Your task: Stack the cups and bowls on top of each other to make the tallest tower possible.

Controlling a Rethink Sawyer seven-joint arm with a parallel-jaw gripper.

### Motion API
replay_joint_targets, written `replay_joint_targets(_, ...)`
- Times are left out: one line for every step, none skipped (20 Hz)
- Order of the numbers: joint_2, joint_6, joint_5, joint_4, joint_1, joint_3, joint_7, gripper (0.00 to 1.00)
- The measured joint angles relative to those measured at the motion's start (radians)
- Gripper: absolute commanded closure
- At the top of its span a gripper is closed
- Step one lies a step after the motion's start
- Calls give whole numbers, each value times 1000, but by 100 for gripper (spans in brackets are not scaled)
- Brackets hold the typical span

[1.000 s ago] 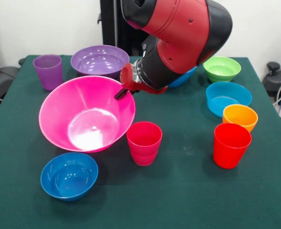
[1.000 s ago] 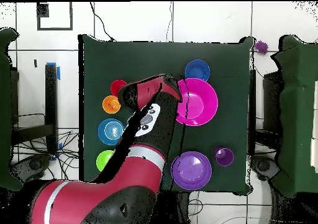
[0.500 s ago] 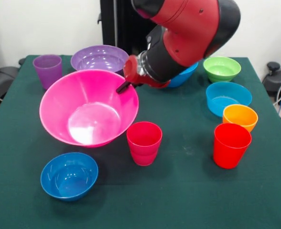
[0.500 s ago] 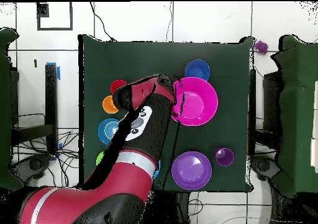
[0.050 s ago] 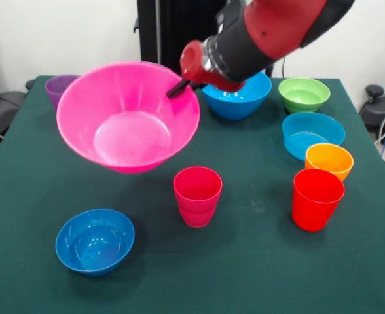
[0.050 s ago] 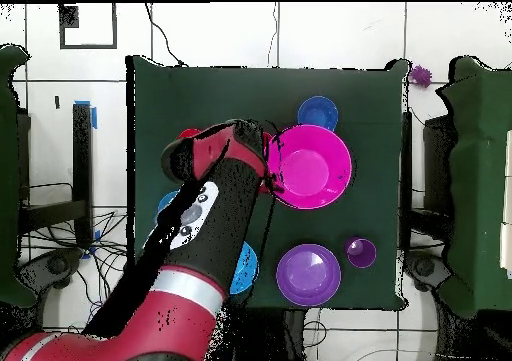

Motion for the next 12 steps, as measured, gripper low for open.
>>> replay_joint_targets(-11, 13, 0, 4, 7, -6, 0, 100)
replay_joint_targets(-20, 21, 0, 7, 12, -11, 0, 100)
replay_joint_targets(-31, 30, 0, 11, 18, -16, 0, 100)
replay_joint_targets(-37, 34, 0, 13, 21, -19, 0, 100)
replay_joint_targets(-59, 51, 0, 19, 32, -29, 0, 100)
replay_joint_targets(-65, 55, 0, 19, 34, -32, 0, 100)
replay_joint_targets(-70, 59, 0, 20, 37, -34, 0, 100)
replay_joint_targets(-89, 73, 0, 20, 43, -40, 0, 100)
replay_joint_targets(-96, 77, 0, 20, 44, -42, 0, 100)
replay_joint_targets(-99, 79, 0, 20, 45, -42, 0, 100)
replay_joint_targets(-111, 81, 0, 20, 46, -44, 0, 100)
replay_joint_targets(-114, 81, 0, 20, 46, -45, 0, 100)
